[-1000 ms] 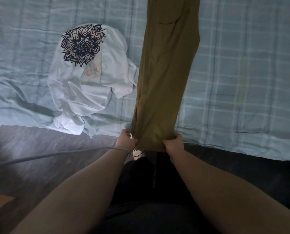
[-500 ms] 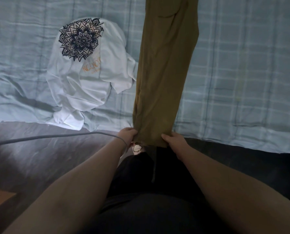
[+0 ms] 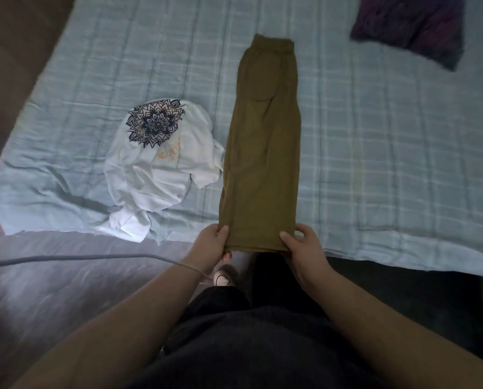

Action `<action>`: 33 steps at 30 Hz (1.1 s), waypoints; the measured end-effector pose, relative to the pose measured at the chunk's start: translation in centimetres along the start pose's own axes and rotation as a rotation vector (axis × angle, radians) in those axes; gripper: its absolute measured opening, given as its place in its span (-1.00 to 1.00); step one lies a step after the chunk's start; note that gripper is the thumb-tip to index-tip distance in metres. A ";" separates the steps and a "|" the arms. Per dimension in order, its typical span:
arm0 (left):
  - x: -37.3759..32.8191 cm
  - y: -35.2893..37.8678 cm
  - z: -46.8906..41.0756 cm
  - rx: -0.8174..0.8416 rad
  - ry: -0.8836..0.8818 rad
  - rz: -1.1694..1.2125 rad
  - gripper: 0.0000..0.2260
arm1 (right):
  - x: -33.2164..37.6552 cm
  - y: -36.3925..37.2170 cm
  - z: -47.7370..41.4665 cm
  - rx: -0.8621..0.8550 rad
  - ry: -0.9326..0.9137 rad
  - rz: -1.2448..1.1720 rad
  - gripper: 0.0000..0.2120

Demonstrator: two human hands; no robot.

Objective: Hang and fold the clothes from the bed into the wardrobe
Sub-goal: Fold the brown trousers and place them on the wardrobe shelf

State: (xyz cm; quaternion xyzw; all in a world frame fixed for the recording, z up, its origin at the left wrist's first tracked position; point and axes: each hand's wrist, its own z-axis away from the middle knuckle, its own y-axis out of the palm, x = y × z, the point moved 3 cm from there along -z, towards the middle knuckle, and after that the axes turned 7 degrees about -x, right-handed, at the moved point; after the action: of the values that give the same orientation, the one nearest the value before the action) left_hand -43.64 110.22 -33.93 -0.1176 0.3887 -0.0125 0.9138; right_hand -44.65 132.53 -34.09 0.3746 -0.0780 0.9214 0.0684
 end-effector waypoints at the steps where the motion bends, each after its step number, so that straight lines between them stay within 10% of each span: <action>1: -0.8 -0.5 0.8 -0.009 0.029 -0.056 -0.74 | 0.7 -0.2 0.9 0.016 -0.031 0.009 -0.49; 8: -5.3 -3.5 7.2 0.043 0.233 0.054 -0.70 | 6.3 -2.1 7.6 -0.028 -0.346 0.382 -0.95; 20: -13.5 -6.5 8.8 0.392 0.280 0.221 -0.77 | 14.8 -4.1 11.5 0.199 -0.343 0.020 -0.52; 33: -27.0 -2.2 -1.8 -0.101 0.445 0.040 -0.97 | 27.8 -1.4 -0.6 -0.102 -0.661 0.376 -0.91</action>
State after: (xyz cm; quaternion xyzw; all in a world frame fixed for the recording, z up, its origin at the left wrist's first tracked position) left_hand -63.58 110.83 -15.51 -0.1498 0.5831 -0.0006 0.7985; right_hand -64.51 135.85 -14.93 0.6268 -0.2089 0.7422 -0.1123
